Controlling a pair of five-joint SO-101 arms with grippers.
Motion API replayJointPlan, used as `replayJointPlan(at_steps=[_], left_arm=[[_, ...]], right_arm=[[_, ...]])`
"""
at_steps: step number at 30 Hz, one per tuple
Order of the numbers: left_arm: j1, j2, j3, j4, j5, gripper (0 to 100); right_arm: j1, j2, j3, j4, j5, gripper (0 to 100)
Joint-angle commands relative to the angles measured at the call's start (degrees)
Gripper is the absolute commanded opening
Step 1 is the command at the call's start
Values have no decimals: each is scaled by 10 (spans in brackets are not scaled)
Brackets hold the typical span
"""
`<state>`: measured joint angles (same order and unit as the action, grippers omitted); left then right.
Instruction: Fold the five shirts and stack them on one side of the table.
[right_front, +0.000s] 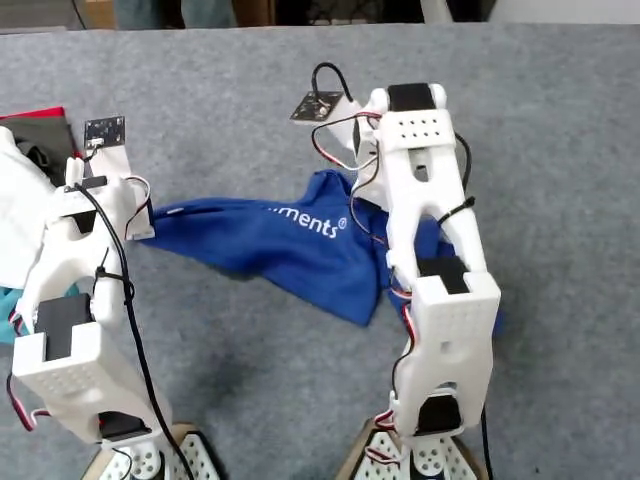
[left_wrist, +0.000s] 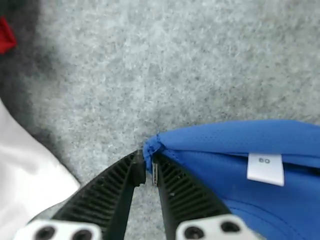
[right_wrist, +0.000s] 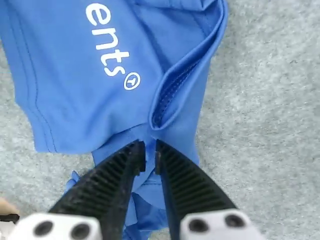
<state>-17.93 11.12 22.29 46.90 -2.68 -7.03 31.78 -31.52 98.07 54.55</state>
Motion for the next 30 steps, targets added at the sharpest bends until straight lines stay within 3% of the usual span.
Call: replayJointPlan(at_steps=[1, 6, 15, 19, 25, 30], left_arm=[[6, -4, -25, 5, -6, 29], [5, -4, -25, 5, -6, 29], [5, -4, -24, 5, -6, 29], [5, -4, -24, 5, -6, 29], [5, -4, -24, 5, -6, 29], [5, -4, -24, 5, -6, 29]], right_arm=[[-8, -10, -30, 6, -4, 145], [-11, -5, -27, 6, -3, 275], [-52, 52, -33, -13, -14, 290], [-51, 63, -33, -31, -26, 266], [-49, 64, -45, -30, -25, 84], [-31, 65, -78, -29, -25, 134]])
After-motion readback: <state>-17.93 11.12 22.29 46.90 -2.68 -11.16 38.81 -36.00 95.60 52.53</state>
